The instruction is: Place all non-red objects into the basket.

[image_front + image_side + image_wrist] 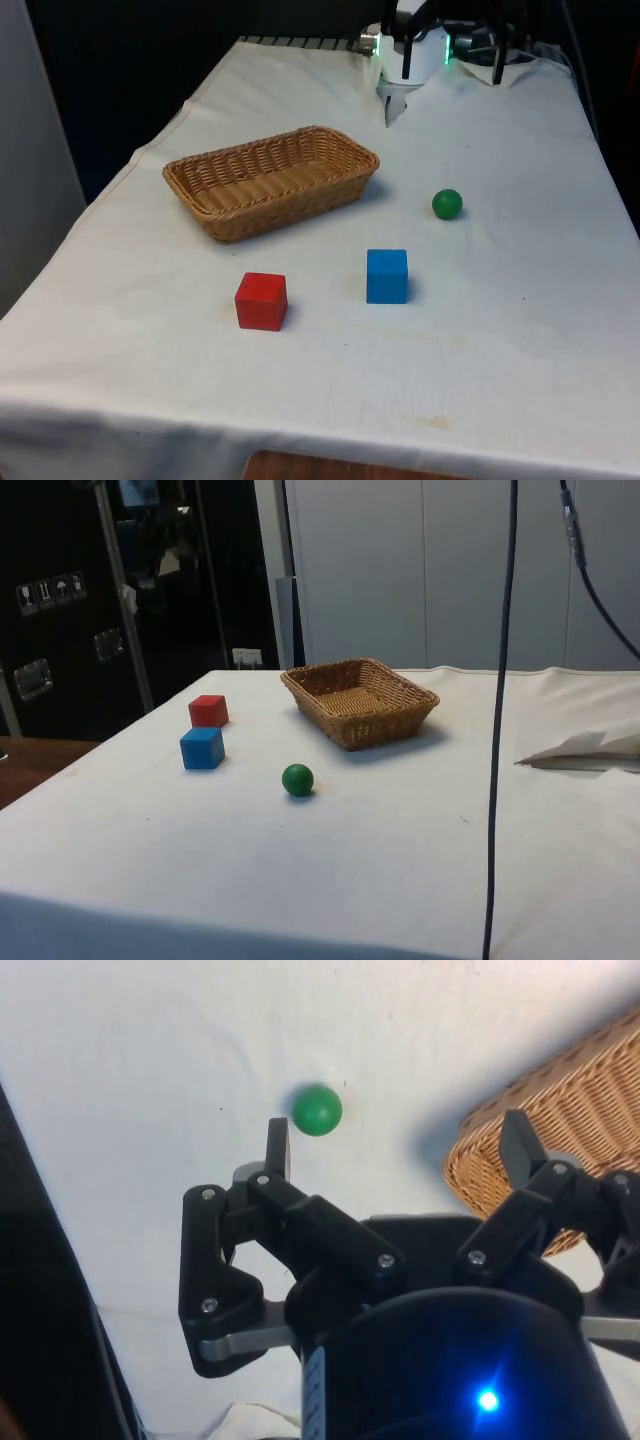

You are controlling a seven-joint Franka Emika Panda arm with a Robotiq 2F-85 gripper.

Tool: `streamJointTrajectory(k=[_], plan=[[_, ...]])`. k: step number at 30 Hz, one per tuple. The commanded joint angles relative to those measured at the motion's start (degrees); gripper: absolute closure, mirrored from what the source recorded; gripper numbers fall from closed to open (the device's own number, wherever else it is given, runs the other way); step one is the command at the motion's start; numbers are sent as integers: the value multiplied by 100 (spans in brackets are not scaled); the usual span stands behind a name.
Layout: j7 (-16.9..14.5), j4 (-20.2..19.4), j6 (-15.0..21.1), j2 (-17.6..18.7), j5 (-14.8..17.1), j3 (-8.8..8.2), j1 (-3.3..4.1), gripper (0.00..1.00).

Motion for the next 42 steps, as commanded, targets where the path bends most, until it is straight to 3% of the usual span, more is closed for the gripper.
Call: streamJointTrajectory(k=[1, 22, 42], plan=[[6, -6, 11, -6, 11, 0, 0, 0], [11, 155, 29, 149, 0, 17, 23, 0], [155, 1117, 17, 957, 29, 120, 34, 0]])
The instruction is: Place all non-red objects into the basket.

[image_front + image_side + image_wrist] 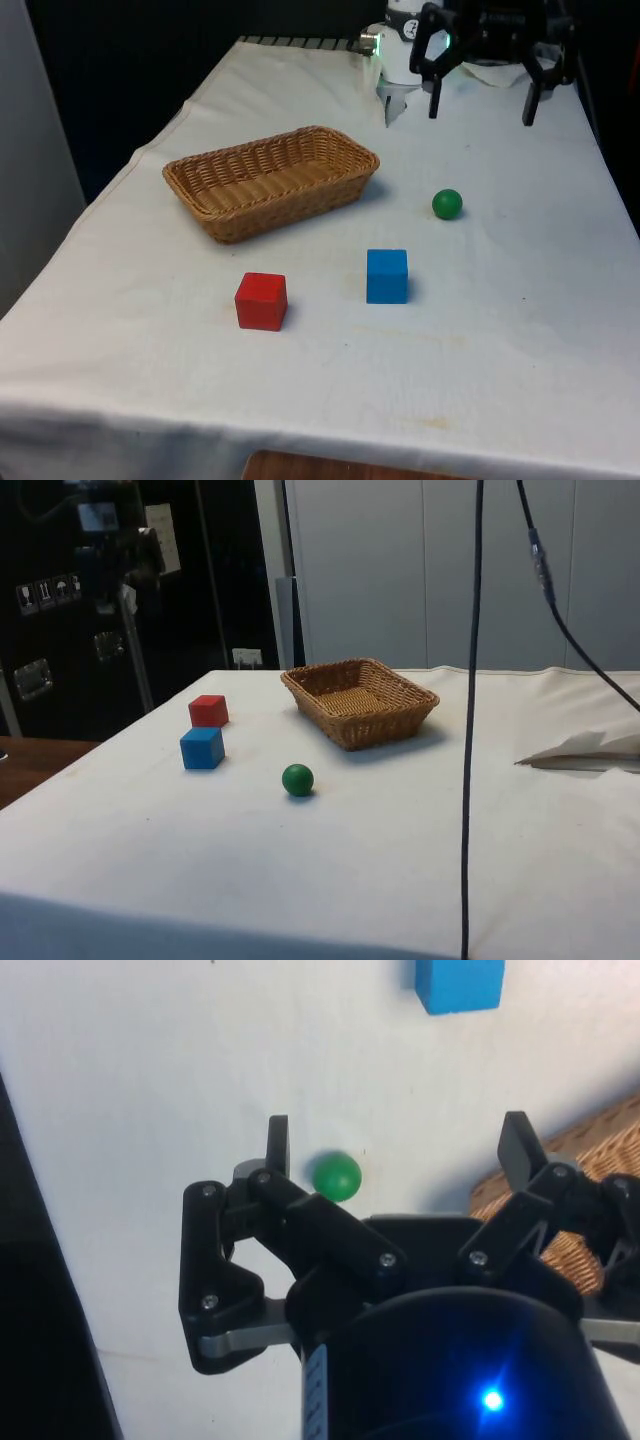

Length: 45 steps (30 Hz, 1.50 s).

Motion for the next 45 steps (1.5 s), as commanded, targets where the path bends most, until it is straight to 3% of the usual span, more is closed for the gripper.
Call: streamJointTrajectory(k=[1, 23, 31, 32, 33, 35, 40, 41, 45], plan=[[17, 92, -23, 74, 23, 17, -6, 0], [46, 464, 69, 447, -6, 23, 29, 0], [-46, 372, 178, 498, 40, 11, -63, 0], [-6, 395, 97, 487, 0, -6, -29, 0], [-63, 355, 189, 498, 46, 11, -80, 0], [-120, 286, 252, 493, 63, -6, -115, 0], [-252, 126, 378, 453, 143, -74, -160, 0], [-212, 189, 286, 493, 103, -103, -126, 0], [-424, -34, 487, 413, 275, -160, -189, 0]])
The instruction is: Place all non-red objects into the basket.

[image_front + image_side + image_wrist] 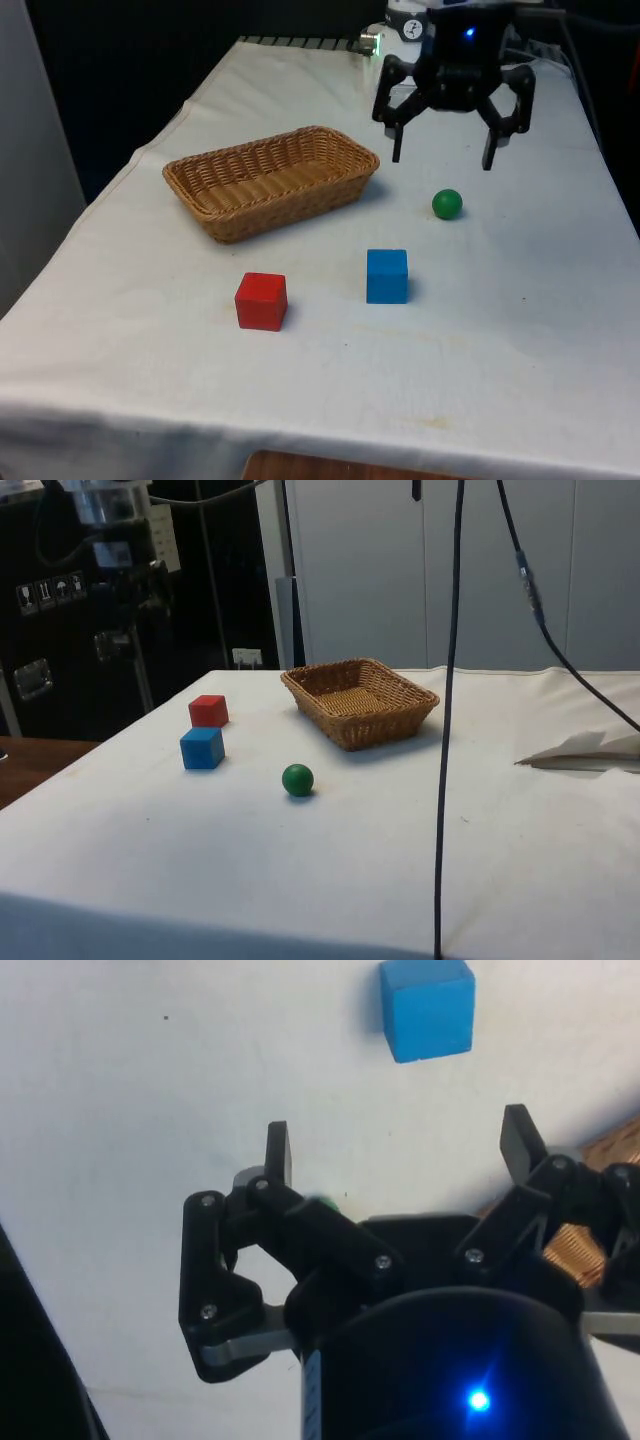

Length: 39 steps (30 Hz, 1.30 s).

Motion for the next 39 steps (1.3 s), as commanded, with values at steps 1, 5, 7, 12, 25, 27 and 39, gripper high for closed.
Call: streamJointTrajectory(k=[1, 5, 7, 12, 25, 27, 39], plan=[[-69, -115, 155, -52, 69, 23, -34, 0], [-178, -258, 269, -86, 201, -11, -40, 0], [-292, -424, 407, -126, 315, -34, -57, 0], [-390, -567, 476, -132, 395, -109, -29, 0], [-894, -1008, 1117, -46, 693, -149, -115, 0], [-917, -1008, 1146, 6, 722, -143, -120, 0], [-940, -1134, 1278, 138, 762, -132, -115, 0]])
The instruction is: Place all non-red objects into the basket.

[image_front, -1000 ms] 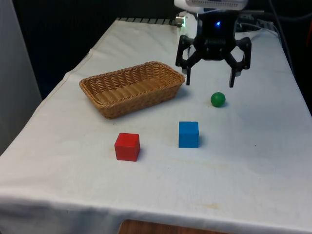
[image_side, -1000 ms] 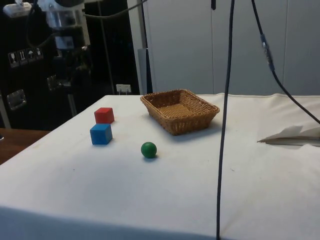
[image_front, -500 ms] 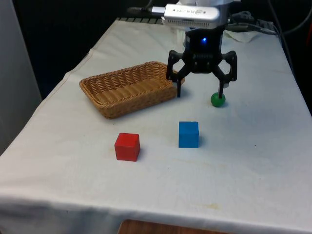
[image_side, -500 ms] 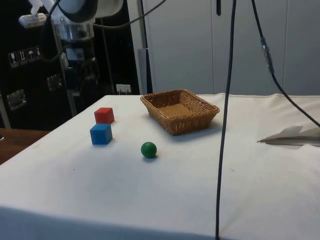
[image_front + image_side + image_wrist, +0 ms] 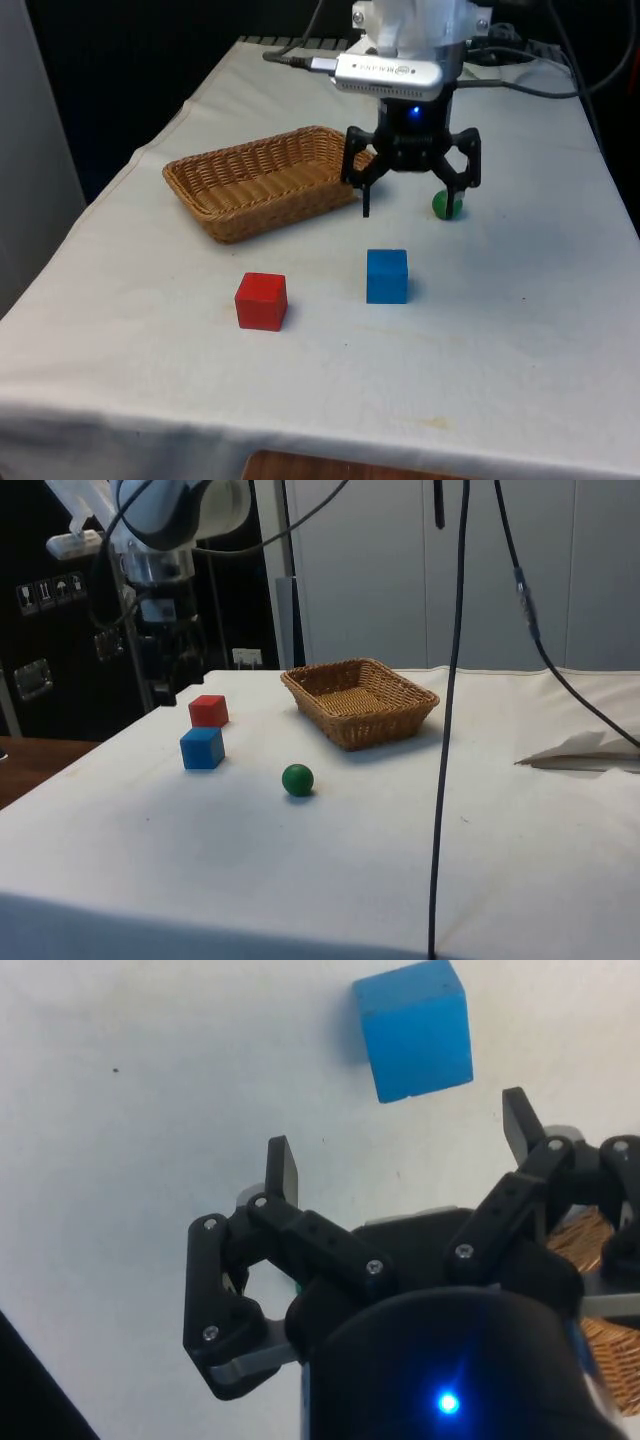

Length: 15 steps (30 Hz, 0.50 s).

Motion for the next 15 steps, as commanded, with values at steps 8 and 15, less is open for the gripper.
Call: streamJointTrajectory(k=[8, 15], plan=[[-264, -92, 355, 218, 235, 29, -86, 0], [-579, -52, 533, 418, 481, -34, -126, 0]])
